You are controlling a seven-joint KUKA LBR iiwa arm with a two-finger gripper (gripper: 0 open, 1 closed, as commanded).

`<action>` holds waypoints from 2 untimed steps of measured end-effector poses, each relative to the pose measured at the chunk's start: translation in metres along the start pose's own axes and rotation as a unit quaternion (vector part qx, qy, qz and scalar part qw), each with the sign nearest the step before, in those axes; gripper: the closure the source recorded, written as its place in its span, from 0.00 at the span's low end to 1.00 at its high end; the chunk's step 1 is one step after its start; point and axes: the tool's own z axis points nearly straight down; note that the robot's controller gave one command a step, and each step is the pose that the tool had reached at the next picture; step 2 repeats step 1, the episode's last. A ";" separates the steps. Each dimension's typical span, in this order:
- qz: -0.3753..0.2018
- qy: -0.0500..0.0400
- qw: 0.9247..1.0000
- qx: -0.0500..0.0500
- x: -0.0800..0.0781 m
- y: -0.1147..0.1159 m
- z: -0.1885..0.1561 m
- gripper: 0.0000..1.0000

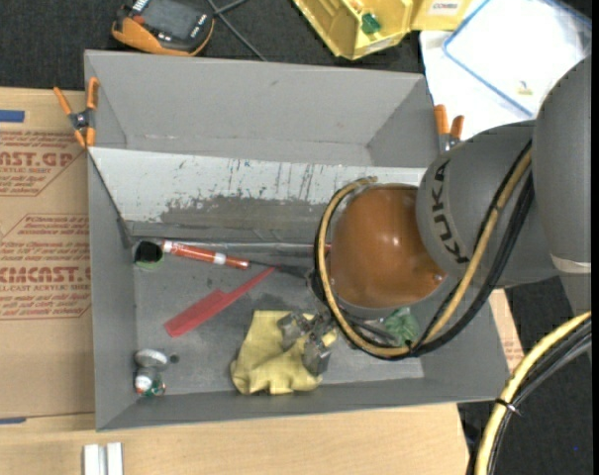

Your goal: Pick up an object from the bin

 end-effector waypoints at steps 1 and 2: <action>0.005 0.000 1.000 0.000 -0.009 0.009 -0.009 1.00; 0.005 0.000 1.000 0.000 -0.009 0.009 -0.009 1.00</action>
Offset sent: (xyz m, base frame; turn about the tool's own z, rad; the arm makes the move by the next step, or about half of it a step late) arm 0.0022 0.0052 0.0113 -0.0035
